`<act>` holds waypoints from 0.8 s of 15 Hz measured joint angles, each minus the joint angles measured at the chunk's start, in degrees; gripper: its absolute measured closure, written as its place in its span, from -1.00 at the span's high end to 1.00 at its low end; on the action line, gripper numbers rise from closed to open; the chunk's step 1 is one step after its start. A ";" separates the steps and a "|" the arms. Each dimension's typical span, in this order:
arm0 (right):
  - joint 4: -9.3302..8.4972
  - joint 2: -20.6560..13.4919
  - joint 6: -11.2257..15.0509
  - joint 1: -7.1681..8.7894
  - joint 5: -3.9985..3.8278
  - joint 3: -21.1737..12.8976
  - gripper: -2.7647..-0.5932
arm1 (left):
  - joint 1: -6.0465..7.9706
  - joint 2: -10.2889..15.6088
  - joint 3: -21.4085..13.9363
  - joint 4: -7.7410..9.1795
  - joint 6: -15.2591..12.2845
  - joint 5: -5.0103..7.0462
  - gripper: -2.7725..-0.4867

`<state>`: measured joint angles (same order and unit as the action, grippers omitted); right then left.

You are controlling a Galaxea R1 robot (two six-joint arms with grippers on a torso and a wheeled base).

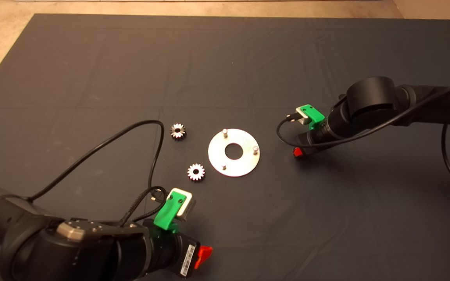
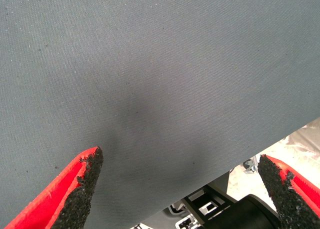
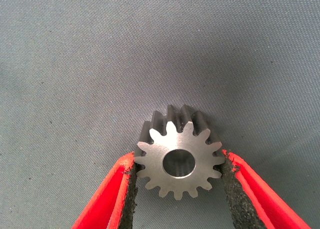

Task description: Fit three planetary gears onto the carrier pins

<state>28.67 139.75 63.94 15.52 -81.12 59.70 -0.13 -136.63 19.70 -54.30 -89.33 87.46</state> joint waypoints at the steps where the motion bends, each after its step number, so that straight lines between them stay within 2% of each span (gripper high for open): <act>1: 0.01 0.00 0.00 0.00 0.02 0.00 -0.49 | 0.00 -0.02 0.00 0.00 0.00 0.00 0.51; 12: 0.01 -0.04 0.00 -0.23 0.05 0.06 -0.57 | 0.02 -0.01 0.00 -0.01 0.00 0.00 0.51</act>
<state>28.68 139.72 63.94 15.29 -81.07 59.76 -0.11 -136.64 19.70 -54.31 -89.33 87.46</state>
